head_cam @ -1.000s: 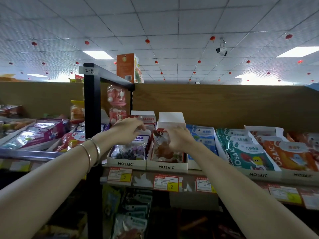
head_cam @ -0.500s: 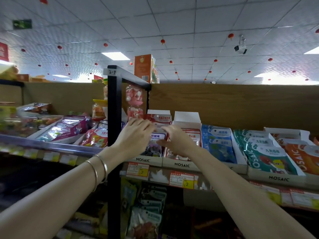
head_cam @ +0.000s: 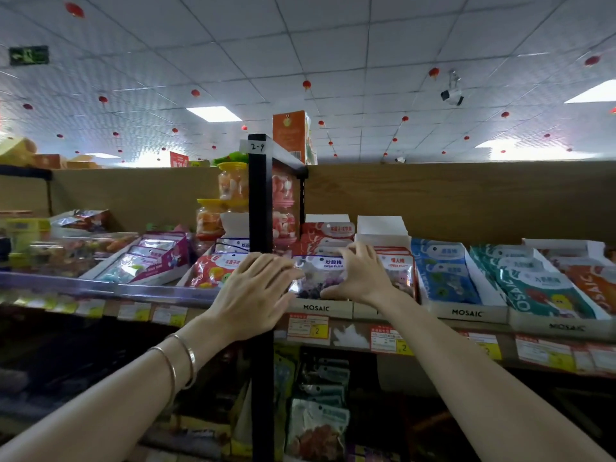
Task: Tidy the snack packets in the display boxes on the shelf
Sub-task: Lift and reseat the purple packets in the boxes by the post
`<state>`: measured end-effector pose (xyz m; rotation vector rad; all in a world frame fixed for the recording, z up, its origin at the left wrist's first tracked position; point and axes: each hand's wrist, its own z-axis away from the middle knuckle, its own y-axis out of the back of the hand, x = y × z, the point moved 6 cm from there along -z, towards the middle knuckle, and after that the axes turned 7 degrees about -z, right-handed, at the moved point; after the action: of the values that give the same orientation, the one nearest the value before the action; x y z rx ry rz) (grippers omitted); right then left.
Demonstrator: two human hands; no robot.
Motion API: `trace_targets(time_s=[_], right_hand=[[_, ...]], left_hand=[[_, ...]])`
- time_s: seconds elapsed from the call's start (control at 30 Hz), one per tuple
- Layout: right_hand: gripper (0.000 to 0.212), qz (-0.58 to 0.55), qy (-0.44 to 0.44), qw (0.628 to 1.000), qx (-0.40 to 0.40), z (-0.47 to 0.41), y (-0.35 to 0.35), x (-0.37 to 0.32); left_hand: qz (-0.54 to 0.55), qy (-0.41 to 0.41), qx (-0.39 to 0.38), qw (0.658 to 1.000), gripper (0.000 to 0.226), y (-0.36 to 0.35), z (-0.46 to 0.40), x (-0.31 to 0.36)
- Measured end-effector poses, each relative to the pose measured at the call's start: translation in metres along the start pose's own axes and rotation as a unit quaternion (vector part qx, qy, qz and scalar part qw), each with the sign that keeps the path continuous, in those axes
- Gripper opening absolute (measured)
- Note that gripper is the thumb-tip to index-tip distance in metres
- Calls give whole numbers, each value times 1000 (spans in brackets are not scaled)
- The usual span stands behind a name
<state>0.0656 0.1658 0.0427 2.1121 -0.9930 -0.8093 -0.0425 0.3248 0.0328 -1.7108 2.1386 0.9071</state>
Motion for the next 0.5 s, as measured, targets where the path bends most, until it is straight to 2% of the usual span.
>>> trace_targets(time_s=[0.2,0.37,0.5], right_hand=[[92,-18,-50,998,-21,4,-2,-4],[81,4,-65,997,-49,7,-4,-6],[91,-11,-94,995,-29,5,0,-9]], left_hand=[[19,-34,13,999,26,7,19,-34],[36,4,-4,999,25,-3,40,-64],[45,29,-7,999,27,-11,54,-82]])
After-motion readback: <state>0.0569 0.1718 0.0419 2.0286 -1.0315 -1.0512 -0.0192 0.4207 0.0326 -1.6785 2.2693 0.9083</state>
